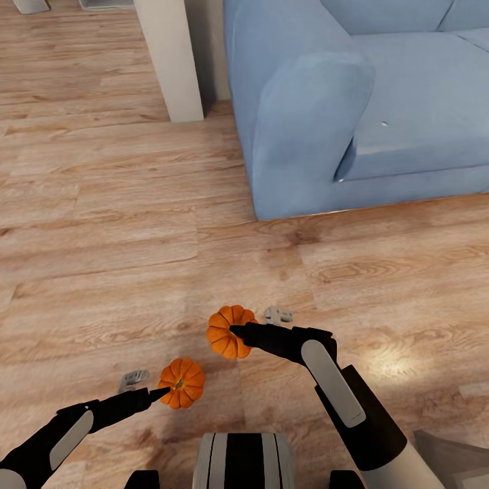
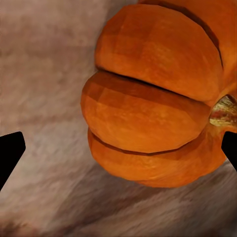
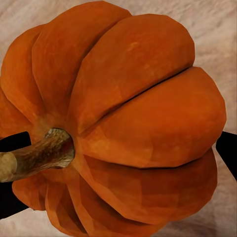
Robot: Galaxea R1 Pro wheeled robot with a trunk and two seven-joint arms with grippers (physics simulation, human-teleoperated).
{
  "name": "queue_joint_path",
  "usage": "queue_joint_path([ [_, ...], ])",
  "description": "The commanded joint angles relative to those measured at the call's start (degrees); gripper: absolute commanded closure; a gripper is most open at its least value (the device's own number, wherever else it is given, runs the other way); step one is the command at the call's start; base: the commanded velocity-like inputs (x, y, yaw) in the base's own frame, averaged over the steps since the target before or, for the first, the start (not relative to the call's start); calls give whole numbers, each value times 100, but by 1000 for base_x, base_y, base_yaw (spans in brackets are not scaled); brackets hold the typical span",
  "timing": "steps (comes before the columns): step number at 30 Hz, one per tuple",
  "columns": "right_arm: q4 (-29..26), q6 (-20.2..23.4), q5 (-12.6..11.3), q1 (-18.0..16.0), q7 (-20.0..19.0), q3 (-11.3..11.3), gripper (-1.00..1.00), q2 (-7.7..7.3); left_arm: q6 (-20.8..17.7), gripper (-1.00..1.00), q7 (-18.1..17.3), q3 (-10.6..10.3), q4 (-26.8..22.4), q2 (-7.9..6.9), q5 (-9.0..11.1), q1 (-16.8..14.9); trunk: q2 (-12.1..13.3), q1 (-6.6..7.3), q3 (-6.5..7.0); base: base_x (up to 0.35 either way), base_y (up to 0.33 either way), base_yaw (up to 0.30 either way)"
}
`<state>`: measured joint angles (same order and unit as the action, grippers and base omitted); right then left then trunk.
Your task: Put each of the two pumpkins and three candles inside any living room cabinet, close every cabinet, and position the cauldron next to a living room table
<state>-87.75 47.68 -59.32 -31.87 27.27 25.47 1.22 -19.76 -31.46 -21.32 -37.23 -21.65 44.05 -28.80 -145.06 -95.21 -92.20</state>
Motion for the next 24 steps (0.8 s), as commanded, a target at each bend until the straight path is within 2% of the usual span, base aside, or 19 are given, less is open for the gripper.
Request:
queue_joint_path([
  [1, -6, 4, -62, -3, 59, 2, 100, 3, -37, -100, 2, -22, -3, -6, 60, -3, -1, 1, -3, 0, 0, 0],
  [10, -6, 5, -62, -3, 59, 2, 100, 1, -42, -100, 6, -14, -6, -14, 60, -3, -1, 1, -3, 26, -40, 0],
  [24, -5, 5, -62, -3, 62, 2, 100, -1, -45, -100, 55, -13, -3, -9, 60, -3, -1, 1, -3, 110, -9, 0],
])
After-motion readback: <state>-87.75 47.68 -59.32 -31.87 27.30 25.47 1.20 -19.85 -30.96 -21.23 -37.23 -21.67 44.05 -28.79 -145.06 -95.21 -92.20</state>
